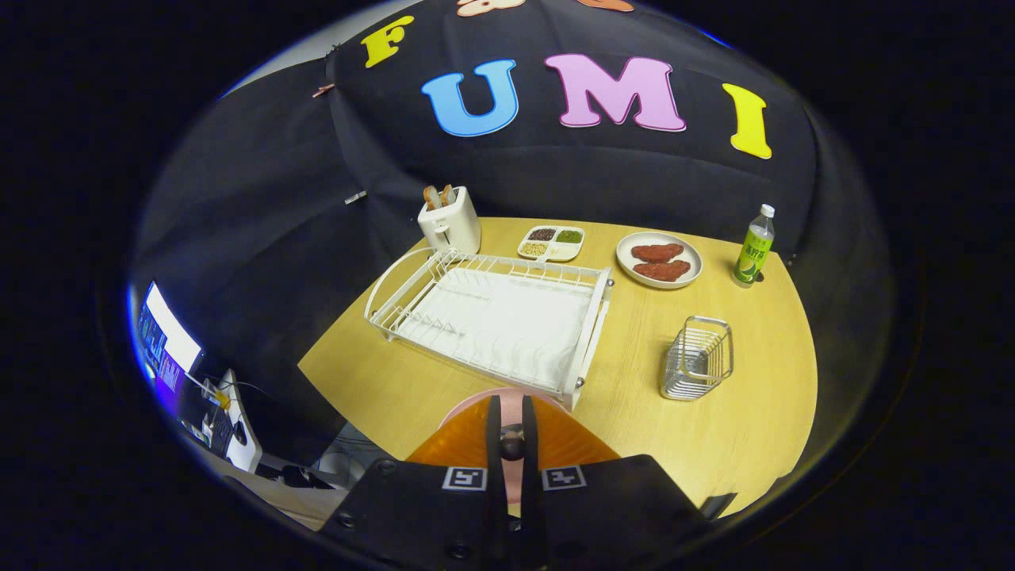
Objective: Take the plate from the dish rack, then take the spoon from the basket and place it into the plate.
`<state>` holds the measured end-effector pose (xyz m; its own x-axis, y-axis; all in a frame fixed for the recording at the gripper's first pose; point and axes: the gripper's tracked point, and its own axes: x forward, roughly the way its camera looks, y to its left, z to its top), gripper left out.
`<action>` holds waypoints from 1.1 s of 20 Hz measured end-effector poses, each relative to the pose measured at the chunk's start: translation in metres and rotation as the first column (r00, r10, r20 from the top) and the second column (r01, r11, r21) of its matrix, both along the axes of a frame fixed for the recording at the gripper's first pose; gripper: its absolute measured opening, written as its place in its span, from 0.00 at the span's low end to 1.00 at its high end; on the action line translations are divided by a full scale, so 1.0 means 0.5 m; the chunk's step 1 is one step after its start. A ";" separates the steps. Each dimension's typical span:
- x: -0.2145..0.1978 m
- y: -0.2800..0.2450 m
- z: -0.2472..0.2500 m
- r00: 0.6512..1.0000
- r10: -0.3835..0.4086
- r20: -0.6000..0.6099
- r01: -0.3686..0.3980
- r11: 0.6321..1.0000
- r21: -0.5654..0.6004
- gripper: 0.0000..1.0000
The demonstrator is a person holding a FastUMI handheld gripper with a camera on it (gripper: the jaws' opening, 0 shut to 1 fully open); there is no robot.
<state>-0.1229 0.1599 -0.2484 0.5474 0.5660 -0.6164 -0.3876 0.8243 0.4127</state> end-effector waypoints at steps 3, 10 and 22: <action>-0.004 0.040 -0.058 1.000 0.016 0.005 -0.016 1.000 -0.011 0.10; -0.015 0.091 -0.128 0.996 0.071 0.053 -0.072 0.997 0.011 0.10; -0.082 0.068 -0.199 0.981 0.191 -0.046 -0.189 0.981 0.037 0.10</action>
<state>-0.1639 0.1937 -0.3481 0.3973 0.6770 -0.6196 -0.5142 0.7234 0.4607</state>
